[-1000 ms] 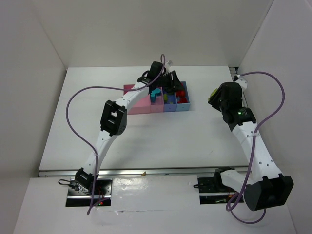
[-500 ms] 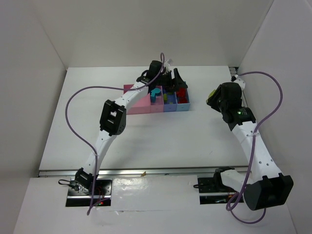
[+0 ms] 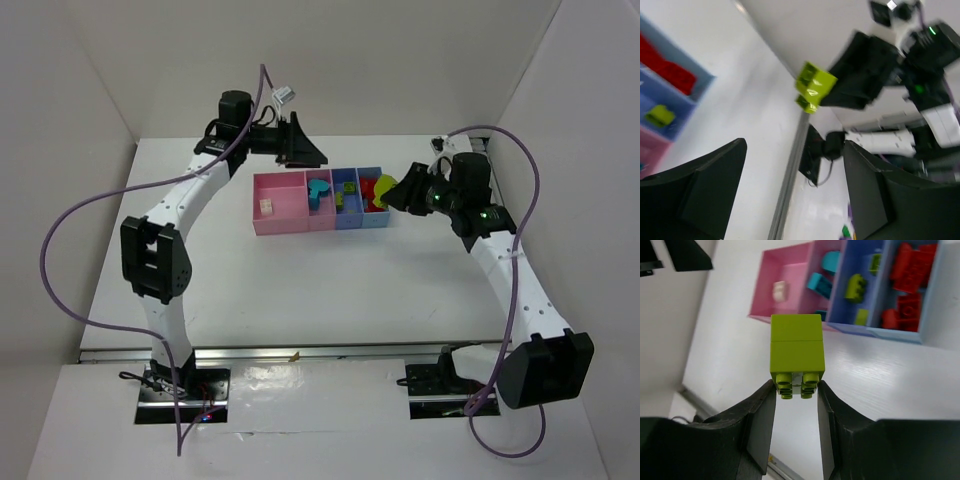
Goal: Sort the legos into containers by color
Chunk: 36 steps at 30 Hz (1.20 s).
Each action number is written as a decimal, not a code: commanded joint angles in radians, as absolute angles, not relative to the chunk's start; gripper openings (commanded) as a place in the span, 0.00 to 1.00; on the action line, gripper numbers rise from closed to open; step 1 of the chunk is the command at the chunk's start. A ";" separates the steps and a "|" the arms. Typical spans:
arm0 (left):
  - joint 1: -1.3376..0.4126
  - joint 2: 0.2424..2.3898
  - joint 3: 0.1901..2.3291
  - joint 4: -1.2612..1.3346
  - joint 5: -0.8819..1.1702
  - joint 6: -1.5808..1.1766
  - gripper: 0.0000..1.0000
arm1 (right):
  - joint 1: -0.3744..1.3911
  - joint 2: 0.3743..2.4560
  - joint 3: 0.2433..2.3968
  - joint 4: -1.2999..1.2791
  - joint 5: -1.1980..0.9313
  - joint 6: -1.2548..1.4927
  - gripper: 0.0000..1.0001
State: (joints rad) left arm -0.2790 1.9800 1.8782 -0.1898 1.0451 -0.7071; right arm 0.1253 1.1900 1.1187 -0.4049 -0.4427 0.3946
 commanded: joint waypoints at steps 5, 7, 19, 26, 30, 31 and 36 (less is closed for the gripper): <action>-0.363 1.945 1.756 0.035 1.338 -0.750 0.91 | 0.120 1.216 1.180 -0.256 -0.840 0.365 0.05; -0.373 1.974 1.778 0.026 1.368 -0.762 0.89 | 0.120 1.216 1.190 -0.256 -0.868 0.365 0.05; -0.402 2.065 1.724 0.714 1.434 -1.238 0.89 | 0.120 1.305 1.209 -0.219 -1.163 0.374 0.05; -0.433 2.109 1.750 1.041 1.492 -1.481 0.83 | 0.120 1.325 1.218 -0.221 -1.163 0.383 0.06; -0.433 2.144 1.741 1.265 1.514 -1.652 0.82 | 0.120 1.335 1.218 -0.212 -1.154 0.383 0.06; -0.433 2.160 1.750 1.310 1.514 -1.687 0.82 | 0.120 1.335 1.218 -0.212 -1.154 0.383 0.06; -0.453 2.197 1.799 1.396 1.536 -1.796 0.73 | 0.120 1.345 1.218 -0.212 -1.144 0.383 0.06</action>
State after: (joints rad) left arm -0.4446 2.1719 1.7462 1.1931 1.4761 -1.6989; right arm 0.1242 1.3384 1.1679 -0.2687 -1.1259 0.3843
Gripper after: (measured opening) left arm 0.753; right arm 0.426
